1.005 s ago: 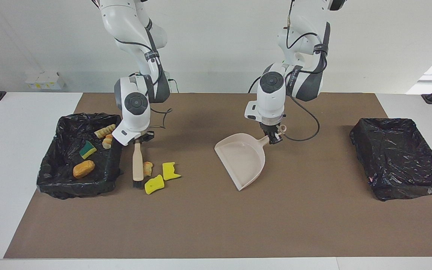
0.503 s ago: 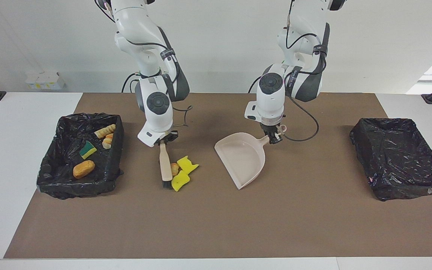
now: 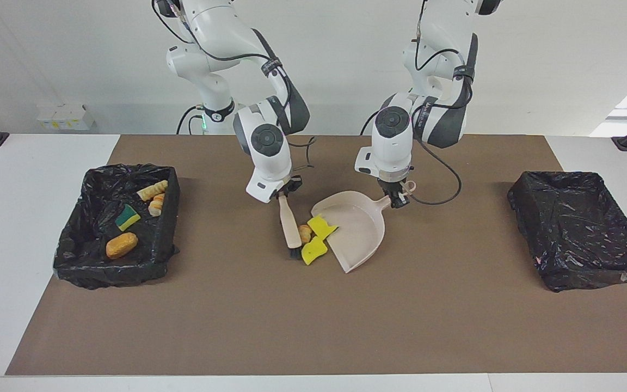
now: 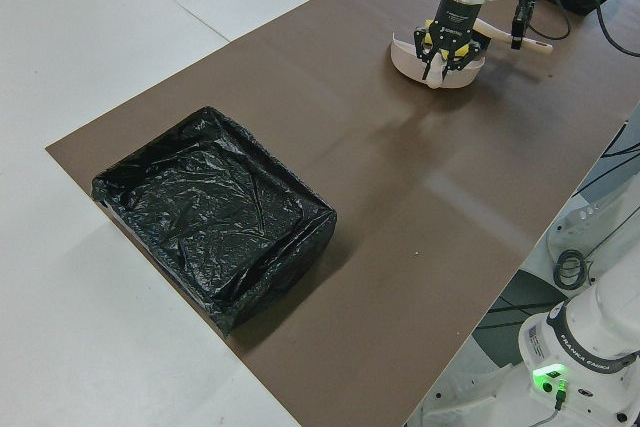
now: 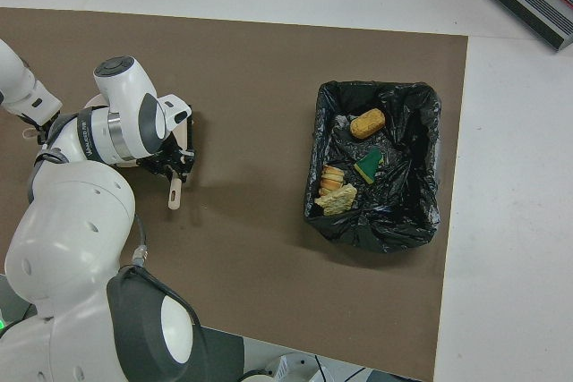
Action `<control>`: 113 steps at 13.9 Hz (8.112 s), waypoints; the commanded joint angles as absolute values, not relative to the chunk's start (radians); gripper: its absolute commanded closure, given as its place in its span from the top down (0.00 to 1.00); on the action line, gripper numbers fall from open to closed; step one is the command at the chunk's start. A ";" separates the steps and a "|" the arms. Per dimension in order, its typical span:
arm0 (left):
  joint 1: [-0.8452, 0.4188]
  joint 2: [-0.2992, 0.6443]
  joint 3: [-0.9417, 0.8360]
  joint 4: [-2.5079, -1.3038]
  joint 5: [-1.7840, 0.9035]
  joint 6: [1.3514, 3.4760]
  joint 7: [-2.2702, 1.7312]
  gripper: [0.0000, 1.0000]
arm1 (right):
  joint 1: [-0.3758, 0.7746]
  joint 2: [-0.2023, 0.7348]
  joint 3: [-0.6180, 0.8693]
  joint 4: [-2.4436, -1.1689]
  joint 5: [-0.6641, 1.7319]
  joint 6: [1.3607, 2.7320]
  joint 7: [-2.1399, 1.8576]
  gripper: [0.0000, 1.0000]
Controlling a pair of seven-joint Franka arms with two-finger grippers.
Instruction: Sweep and dump trash in bin
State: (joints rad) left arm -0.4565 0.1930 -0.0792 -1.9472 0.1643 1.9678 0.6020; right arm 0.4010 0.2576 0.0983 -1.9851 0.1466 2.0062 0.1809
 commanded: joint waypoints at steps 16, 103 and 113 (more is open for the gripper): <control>-0.396 0.054 -0.066 -1.973 0.181 2.003 0.883 0.00 | 0.446 0.049 0.091 -1.974 0.362 1.658 0.287 0.00; -0.466 0.439 -0.071 -1.508 0.023 1.844 -0.389 0.00 | 0.008 -0.029 -0.100 -1.634 0.005 1.580 -0.028 1.00; -0.517 0.505 -0.069 -1.522 0.017 1.913 -0.549 1.00 | 0.008 -0.029 -0.100 -1.634 0.005 1.580 -0.028 1.00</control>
